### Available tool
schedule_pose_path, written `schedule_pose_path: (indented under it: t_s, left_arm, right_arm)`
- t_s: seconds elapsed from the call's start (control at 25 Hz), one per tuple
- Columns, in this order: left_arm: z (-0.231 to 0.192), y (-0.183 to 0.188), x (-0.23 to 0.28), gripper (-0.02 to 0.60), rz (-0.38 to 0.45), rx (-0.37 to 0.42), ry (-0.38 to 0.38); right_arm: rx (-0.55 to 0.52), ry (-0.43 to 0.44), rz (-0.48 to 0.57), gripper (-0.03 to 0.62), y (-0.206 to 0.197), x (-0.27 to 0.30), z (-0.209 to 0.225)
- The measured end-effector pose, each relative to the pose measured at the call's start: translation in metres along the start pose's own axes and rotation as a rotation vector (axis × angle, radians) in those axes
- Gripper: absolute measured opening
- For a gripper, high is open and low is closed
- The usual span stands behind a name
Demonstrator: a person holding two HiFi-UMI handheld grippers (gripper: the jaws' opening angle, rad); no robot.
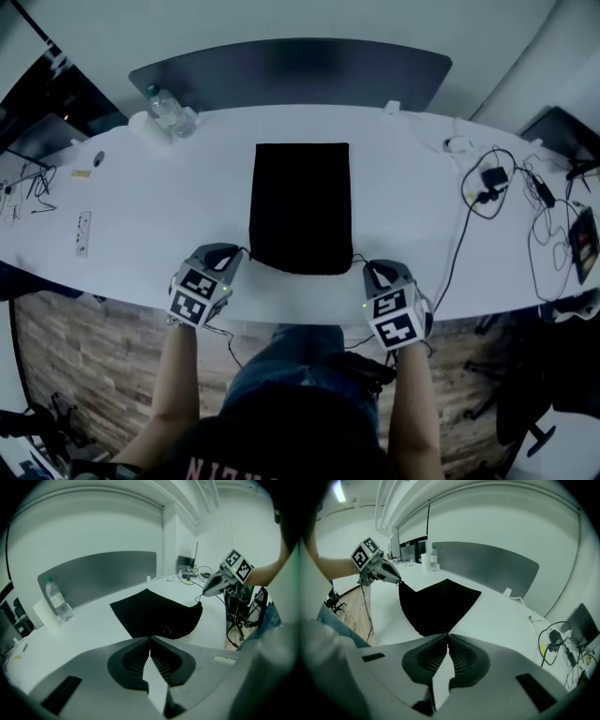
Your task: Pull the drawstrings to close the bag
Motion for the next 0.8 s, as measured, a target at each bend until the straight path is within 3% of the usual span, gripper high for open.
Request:
schedule_pose_path:
  t_s: [0.4, 0.8]
  left_arm:
    - [-0.027, 0.029, -0.040, 0.012, 0.150, -0.022, 0.149]
    - [-0.052, 0.060, -0.067, 0.011, 0.280, -0.033, 0.236]
  right_arm:
    - [0.081, -0.118, 0.114, 0.008, 0.030, -0.026, 0.040]
    - [0.118, -0.234, 0.201, 0.008, 0.062, -0.046, 0.070]
Point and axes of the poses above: the fingertips, and each gripper's own axes: x forward along the fingers, z to its right, y out of its top, the point moved 6 cm from there along -x, backward along the fingers, and after that the axes turned 7 degrees about -y, right-handed, at the moved point
